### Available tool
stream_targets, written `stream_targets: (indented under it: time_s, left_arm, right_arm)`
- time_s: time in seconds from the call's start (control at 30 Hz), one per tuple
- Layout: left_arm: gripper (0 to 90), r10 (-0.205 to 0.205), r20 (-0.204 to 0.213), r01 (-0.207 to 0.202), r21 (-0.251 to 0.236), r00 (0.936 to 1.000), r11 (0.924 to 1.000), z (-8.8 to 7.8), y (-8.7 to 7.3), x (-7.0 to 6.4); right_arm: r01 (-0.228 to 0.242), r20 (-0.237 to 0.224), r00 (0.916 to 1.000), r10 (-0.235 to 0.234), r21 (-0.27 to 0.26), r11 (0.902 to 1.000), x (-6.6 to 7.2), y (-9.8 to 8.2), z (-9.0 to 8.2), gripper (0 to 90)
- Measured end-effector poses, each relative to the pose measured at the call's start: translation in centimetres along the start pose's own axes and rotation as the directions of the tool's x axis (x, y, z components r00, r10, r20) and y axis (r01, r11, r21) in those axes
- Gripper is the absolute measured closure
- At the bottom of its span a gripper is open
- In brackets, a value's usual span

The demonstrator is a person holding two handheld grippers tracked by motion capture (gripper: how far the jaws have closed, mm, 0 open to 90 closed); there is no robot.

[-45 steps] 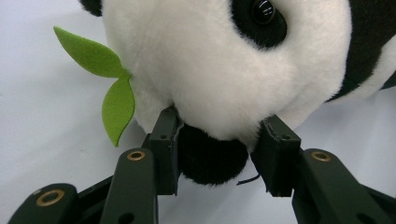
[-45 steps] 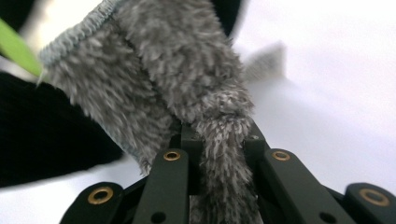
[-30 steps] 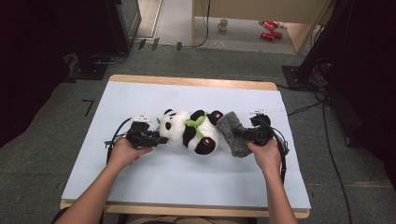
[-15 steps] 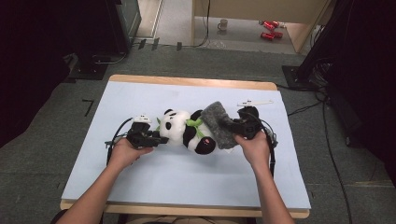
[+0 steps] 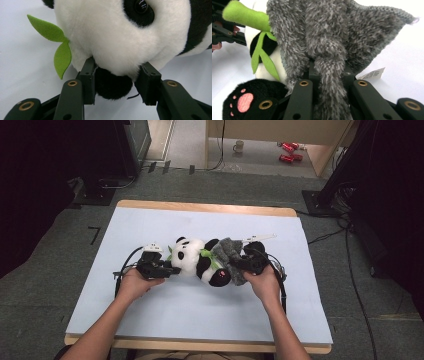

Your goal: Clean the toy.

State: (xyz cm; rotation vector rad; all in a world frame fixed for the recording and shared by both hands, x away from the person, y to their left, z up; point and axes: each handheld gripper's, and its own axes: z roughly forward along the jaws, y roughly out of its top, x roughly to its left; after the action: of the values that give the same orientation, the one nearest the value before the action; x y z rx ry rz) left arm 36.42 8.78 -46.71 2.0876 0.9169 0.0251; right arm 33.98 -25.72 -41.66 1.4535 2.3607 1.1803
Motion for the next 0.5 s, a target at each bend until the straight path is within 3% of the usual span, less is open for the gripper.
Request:
stream_targets:
  time_s: [0.5]
  left_arm:
    - [56.3, -0.012, 0.009, 0.012, -0.005, 0.9999, 0.9999, 0.0, 0.1, 0.2]
  right_arm:
    - [-0.084, -0.002, 0.9964, 0.084, 0.052, 0.9951, -2.5, -2.6, 0.1, 78.4]
